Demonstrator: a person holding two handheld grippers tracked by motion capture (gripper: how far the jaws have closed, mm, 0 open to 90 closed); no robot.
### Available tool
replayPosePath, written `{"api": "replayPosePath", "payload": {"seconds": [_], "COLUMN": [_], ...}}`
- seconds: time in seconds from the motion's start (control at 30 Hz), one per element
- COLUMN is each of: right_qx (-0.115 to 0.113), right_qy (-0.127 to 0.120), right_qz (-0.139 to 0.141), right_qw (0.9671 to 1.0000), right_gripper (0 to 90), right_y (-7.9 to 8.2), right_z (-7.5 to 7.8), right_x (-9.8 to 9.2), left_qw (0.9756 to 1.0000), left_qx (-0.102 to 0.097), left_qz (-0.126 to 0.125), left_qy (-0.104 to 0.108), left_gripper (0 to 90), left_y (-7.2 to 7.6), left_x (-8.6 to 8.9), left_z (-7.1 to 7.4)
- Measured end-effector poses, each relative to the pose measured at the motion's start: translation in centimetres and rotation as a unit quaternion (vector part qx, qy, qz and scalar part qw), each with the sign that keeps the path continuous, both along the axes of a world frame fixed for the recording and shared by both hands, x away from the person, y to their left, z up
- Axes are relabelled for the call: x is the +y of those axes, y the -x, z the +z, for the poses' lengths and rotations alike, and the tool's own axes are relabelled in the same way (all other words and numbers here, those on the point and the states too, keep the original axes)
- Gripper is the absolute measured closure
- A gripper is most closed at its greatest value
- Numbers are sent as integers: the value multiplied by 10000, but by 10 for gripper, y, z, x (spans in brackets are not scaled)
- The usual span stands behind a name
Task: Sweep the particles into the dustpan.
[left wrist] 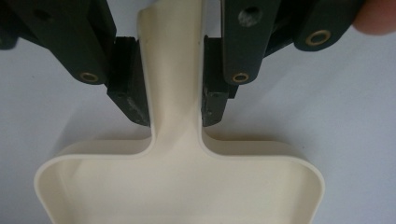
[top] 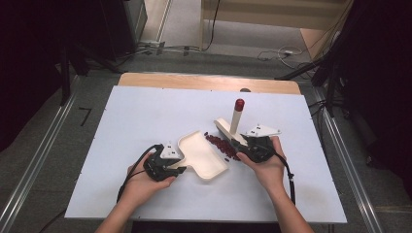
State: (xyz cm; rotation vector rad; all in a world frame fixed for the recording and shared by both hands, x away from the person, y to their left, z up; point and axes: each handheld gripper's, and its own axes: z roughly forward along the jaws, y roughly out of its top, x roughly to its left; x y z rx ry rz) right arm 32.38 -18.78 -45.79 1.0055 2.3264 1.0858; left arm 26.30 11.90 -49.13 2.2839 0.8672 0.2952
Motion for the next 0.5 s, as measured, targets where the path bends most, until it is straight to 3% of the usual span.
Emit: {"api": "replayPosePath", "payload": {"seconds": [0.5], "right_qx": [-87], "right_qy": [130], "right_qz": [700], "right_qw": [9974], "right_gripper": [650], "right_y": [18], "right_z": [2], "right_x": [30], "left_qw": [10000], "left_qx": [-8], "left_qz": [-18], "left_qy": [-37], "left_gripper": [662], "left_y": [0], "left_x": [0], "left_z": [0]}}
